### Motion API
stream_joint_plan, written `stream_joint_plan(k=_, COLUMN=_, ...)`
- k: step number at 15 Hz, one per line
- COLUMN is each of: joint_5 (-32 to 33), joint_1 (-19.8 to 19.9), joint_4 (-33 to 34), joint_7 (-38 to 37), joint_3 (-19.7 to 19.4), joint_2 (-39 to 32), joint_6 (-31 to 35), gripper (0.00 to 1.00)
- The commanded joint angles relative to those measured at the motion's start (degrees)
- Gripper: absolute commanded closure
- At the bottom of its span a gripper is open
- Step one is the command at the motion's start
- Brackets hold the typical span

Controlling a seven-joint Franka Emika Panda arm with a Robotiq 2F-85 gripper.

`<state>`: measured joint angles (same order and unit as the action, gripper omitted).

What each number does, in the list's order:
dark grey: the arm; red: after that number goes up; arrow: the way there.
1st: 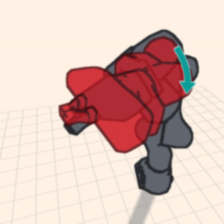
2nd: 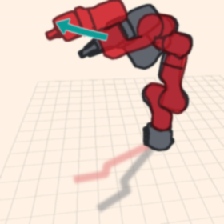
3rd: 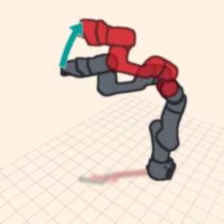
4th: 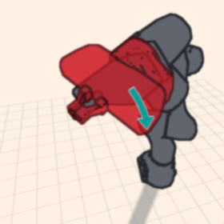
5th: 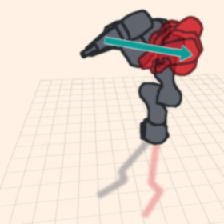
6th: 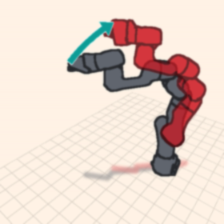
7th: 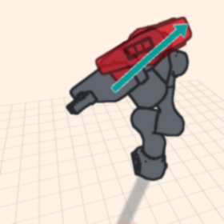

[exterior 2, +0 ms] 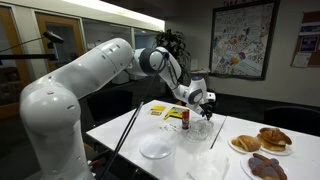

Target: Pick up the glass lid and put it on the glass bowl

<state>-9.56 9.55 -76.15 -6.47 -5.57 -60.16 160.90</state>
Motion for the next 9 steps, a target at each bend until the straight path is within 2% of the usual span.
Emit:
stream_joint_plan(k=1, joint_5=0.9, joint_1=-0.2, joint_4=-4.1, joint_7=0.3, joint_3=0.5, joint_2=3.3, joint_6=-1.7, gripper=0.29)
stream_joint_plan(k=3, joint_5=0.9, joint_1=-0.3, joint_4=-4.2, joint_7=0.4, joint_3=0.8, joint_2=3.4, joint_6=-1.6, gripper=0.30)
stream_joint_plan(k=7, joint_5=1.0, joint_1=-0.9, joint_4=-4.9, joint_7=0.6, joint_3=1.1, joint_2=3.8, joint_6=-1.5, gripper=0.04)
stream_joint_plan(k=9, joint_5=1.1, joint_1=-1.4, joint_4=-5.5, joint_7=0.6, joint_3=1.1, joint_2=4.2, joint_6=-1.5, gripper=0.00)
